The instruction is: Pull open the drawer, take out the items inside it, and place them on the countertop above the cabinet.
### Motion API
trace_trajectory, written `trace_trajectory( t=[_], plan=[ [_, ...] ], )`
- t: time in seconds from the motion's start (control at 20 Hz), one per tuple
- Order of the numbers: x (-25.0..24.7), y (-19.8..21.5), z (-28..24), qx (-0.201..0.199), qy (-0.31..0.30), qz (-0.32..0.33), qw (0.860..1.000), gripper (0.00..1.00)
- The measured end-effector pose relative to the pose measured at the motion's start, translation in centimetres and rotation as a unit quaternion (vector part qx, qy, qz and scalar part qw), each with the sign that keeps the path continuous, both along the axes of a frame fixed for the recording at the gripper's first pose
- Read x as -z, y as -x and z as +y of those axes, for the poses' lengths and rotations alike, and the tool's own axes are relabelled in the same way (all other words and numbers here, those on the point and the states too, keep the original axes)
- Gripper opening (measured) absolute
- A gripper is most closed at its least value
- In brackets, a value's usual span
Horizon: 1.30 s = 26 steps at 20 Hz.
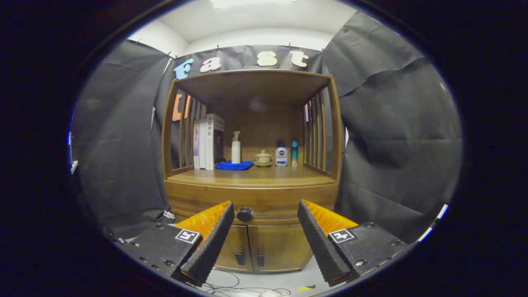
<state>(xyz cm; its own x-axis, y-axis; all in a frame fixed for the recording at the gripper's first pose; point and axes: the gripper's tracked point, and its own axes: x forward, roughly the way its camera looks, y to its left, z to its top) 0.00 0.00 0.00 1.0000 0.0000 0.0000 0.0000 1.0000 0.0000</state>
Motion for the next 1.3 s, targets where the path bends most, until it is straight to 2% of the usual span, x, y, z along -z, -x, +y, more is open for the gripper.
trace_trajectory(
  t=[0.45,0.8,1.05,1.3],
  plan=[
    [0.2,-0.5,0.3,0.001,0.000,-0.002,1.000,0.99],
    [2.7,-2.2,1.3,-0.003,-0.004,0.017,1.000,0.99],
    [5.3,-5.2,2.9,-0.008,-0.001,0.031,0.999,0.99],
    [7.5,-10.2,4.5,-0.013,-0.001,0.040,0.999,0.99]
  ],
)
